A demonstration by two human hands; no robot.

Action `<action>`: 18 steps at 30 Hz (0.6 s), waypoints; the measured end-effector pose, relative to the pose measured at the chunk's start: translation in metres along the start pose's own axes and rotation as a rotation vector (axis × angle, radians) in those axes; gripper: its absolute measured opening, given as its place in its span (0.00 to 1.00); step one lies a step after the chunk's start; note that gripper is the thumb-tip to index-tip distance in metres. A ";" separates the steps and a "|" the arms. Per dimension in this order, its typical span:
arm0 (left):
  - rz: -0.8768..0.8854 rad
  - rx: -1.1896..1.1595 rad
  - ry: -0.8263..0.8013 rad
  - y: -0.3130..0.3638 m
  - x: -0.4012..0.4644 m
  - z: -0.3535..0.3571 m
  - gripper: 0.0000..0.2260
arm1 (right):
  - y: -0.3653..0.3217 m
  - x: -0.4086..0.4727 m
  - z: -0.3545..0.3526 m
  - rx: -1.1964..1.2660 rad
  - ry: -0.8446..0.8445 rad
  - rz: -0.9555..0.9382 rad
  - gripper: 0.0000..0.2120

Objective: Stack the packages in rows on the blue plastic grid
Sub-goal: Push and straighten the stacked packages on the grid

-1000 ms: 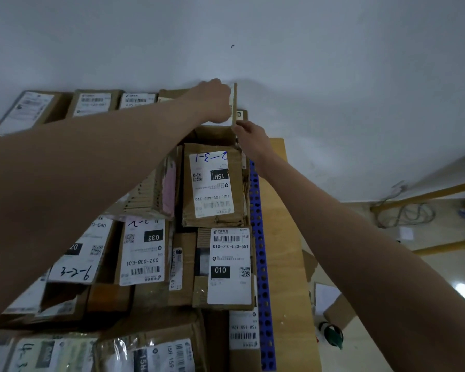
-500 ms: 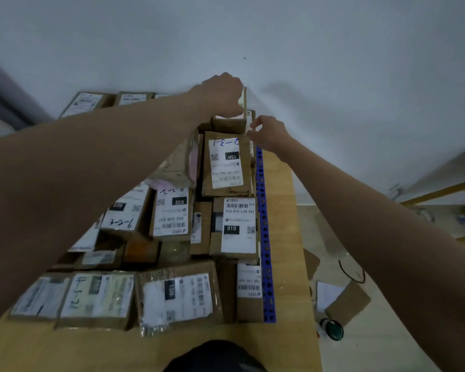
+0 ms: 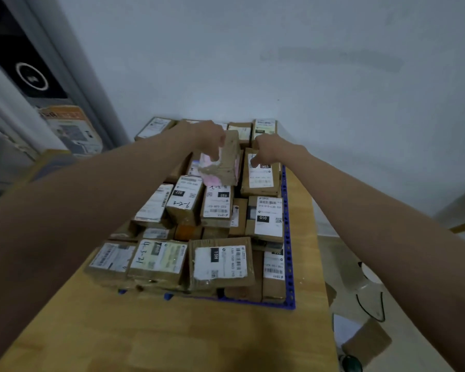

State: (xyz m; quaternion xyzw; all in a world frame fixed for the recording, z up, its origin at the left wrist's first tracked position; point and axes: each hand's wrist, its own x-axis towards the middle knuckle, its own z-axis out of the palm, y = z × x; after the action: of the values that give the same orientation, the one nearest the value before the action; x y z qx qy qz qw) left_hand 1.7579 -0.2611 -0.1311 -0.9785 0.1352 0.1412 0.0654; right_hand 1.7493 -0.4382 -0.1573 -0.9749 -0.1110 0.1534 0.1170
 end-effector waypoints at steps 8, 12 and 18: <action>-0.053 0.004 -0.042 -0.098 -0.052 0.036 0.22 | -0.095 -0.002 0.019 -0.133 -0.034 -0.012 0.22; -0.066 -0.002 -0.049 -0.173 -0.068 0.059 0.25 | -0.159 0.015 0.044 -0.127 -0.003 0.001 0.22; -0.061 0.009 -0.099 -0.277 -0.074 0.100 0.26 | -0.247 0.051 0.092 -0.056 -0.071 0.006 0.19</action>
State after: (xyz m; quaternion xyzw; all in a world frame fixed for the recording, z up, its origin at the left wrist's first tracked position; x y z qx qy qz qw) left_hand 1.7423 0.0377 -0.1797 -0.9737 0.1027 0.1869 0.0807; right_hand 1.7223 -0.1734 -0.1921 -0.9721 -0.1163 0.1851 0.0852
